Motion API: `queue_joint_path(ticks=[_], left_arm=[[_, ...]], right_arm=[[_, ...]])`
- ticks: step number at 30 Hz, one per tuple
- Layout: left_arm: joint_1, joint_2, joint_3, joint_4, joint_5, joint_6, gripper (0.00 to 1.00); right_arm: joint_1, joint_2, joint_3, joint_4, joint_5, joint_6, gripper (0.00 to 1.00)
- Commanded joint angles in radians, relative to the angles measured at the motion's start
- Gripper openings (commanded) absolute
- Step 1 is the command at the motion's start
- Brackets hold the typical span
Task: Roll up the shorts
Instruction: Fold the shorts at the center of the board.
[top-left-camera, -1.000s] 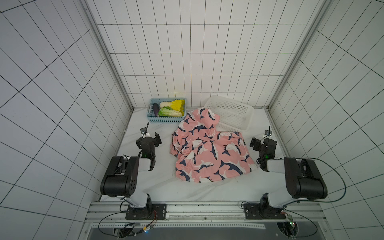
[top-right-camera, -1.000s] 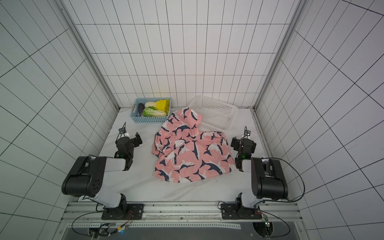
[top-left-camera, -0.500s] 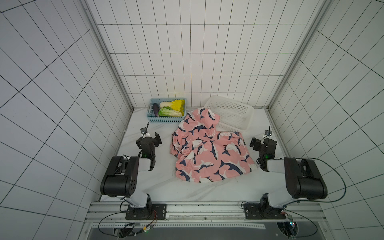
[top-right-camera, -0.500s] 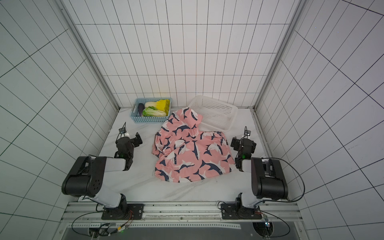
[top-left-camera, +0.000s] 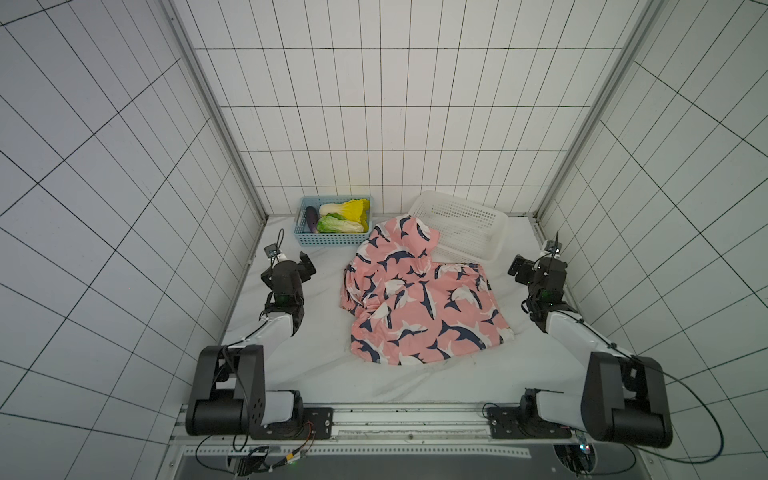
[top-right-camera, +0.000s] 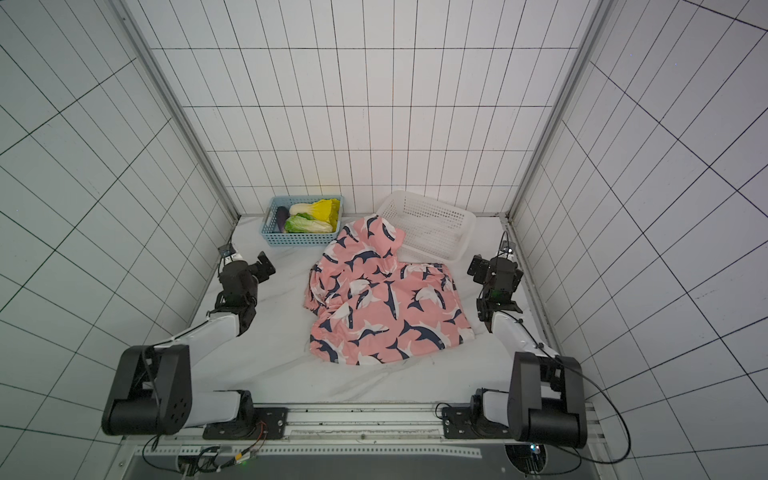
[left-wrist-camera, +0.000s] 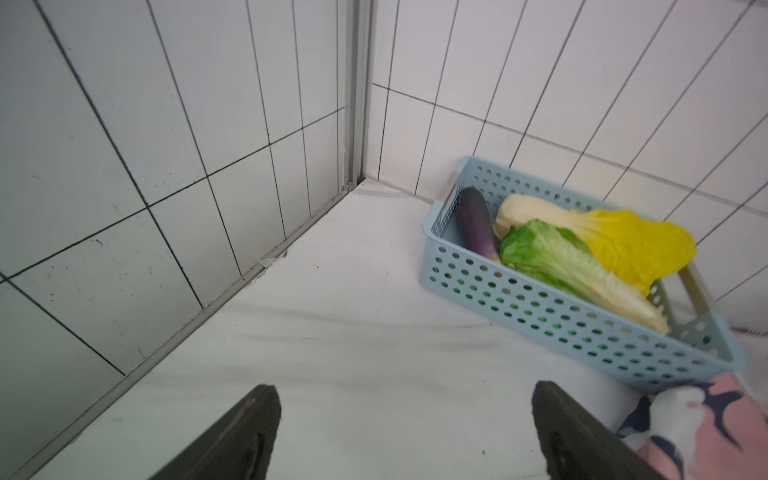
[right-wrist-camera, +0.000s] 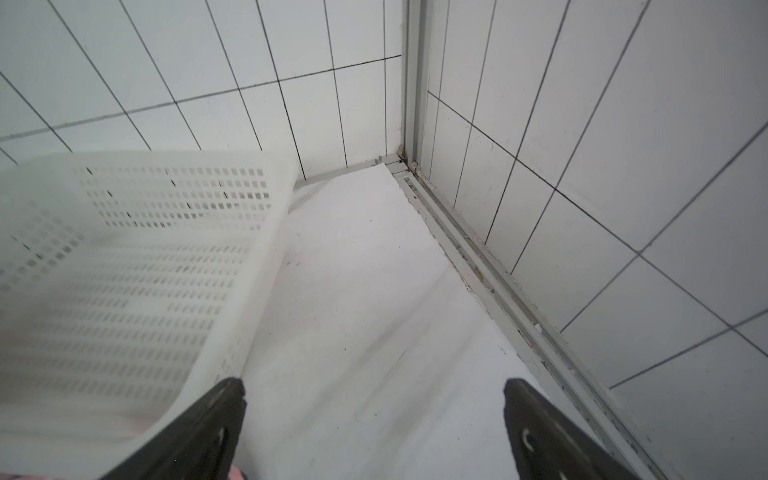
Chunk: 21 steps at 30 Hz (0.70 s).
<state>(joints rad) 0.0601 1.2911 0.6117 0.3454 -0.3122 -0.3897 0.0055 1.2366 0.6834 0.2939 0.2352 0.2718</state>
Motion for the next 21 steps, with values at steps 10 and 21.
queue_joint_path(ticks=[10, 21], left_arm=[[-0.148, -0.277, 0.064, -0.679, 0.417, -0.28, 0.65], [-0.748, -0.492, -0.068, -1.061, 0.21, -0.533, 0.74]], right_arm=[[-0.039, -0.142, 0.194, -0.777, -0.4, 0.376, 0.72], [-0.012, -0.276, 0.015, -1.013, -0.585, 0.362, 0.7]])
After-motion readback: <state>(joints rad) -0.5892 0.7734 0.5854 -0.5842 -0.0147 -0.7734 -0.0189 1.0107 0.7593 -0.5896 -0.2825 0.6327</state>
